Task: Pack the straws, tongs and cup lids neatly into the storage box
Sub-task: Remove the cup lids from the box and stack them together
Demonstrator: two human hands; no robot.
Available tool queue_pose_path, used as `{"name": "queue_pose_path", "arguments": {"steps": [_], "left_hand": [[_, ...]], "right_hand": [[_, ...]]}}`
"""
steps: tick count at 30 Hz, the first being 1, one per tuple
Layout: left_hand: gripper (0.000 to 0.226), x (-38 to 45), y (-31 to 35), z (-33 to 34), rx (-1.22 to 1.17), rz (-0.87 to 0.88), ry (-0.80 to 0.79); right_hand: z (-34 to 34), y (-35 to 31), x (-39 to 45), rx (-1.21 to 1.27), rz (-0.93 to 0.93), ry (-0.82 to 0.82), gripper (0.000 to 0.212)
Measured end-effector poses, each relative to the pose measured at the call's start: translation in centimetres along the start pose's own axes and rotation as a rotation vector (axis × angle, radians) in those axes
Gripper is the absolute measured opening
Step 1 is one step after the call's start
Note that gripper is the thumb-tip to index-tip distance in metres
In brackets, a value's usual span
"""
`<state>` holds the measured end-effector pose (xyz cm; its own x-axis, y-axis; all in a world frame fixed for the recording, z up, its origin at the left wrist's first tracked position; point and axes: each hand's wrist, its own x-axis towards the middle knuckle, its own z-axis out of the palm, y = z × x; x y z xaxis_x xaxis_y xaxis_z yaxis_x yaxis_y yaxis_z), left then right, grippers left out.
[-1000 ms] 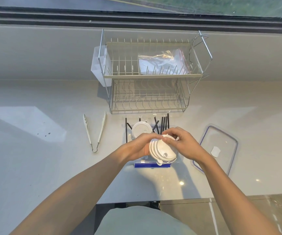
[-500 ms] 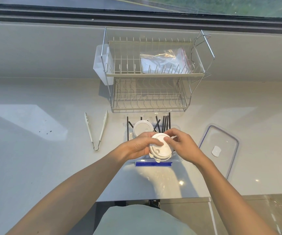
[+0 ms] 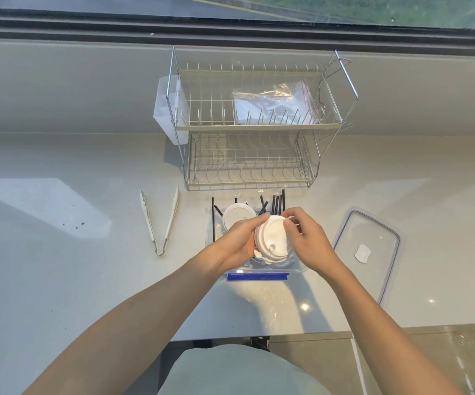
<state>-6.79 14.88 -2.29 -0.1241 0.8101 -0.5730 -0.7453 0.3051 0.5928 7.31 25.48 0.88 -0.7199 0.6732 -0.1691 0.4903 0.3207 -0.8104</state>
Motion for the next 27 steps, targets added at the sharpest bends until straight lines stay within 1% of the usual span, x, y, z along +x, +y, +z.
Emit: {"name": "queue_pose_path", "arguments": {"steps": [2, 4, 6, 7, 9, 11, 12, 13, 15, 16, 17, 19, 21, 23, 27], "left_hand": [[0.045, 0.0, 0.2, 0.4, -0.094, -0.001, 0.001], [0.053, 0.0, 0.5, 0.3, -0.232, 0.022, 0.023], [0.051, -0.1, 0.5, -0.1, -0.358, 0.069, 0.057], [0.048, -0.2, 0.4, -0.2, -0.379, 0.09, 0.066], [0.041, -0.3, 0.1, 0.0, -0.34, 0.105, 0.071], [0.044, -0.5, -0.1, 0.6, -0.314, 0.09, 0.058], [0.047, -0.6, -0.1, 0.8, -0.338, 0.075, 0.044], [0.048, -0.7, 0.0, 0.8, -0.369, 0.066, 0.029], [0.047, -0.6, 0.1, 0.4, -0.388, 0.057, 0.014], [0.046, -0.6, 0.1, 0.2, -0.377, 0.05, 0.012], [0.044, -0.6, 0.1, 0.0, -0.363, 0.04, 0.007], [0.039, -0.5, -0.1, -0.2, -0.338, 0.023, 0.014], [0.037, -0.4, -0.3, -0.5, -0.327, 0.017, 0.019], [0.038, -0.4, -0.5, -0.7, -0.306, 0.002, 0.007], [0.041, -0.6, -0.4, -0.9, -0.31, -0.027, -0.026]], "right_hand": [[0.5, -0.1, 0.1, 0.073, 0.064, 0.085, 0.015], [0.7, -0.3, 0.3, 0.239, 0.205, 0.178, 0.018], [0.9, -0.6, 0.3, 0.403, 0.341, 0.241, 0.02], [1.1, -0.8, 0.2, 0.459, 0.38, 0.253, 0.021], [1.7, -1.3, -0.2, 0.532, 0.415, 0.23, 0.02], [2.5, -1.8, -0.8, 0.534, 0.426, 0.148, 0.02], [2.9, -2.0, -1.0, 0.486, 0.427, 0.113, 0.02], [3.2, -2.0, -1.2, 0.378, 0.411, 0.103, 0.021], [3.4, -1.8, -1.6, 0.003, 0.297, 0.158, 0.029], [3.4, -1.8, -1.8, -0.153, 0.206, 0.184, 0.041], [3.5, -1.9, -2.1, -0.216, 0.114, 0.185, 0.056], [3.7, -2.4, -2.4, -0.201, -0.011, 0.108, 0.08], [4.0, -2.8, -2.5, -0.252, -0.066, 0.068, 0.09], [4.2, -2.9, -2.5, -0.282, -0.076, 0.107, 0.089], [4.0, -2.9, -2.7, -0.208, -0.128, 0.148, 0.083]]}}
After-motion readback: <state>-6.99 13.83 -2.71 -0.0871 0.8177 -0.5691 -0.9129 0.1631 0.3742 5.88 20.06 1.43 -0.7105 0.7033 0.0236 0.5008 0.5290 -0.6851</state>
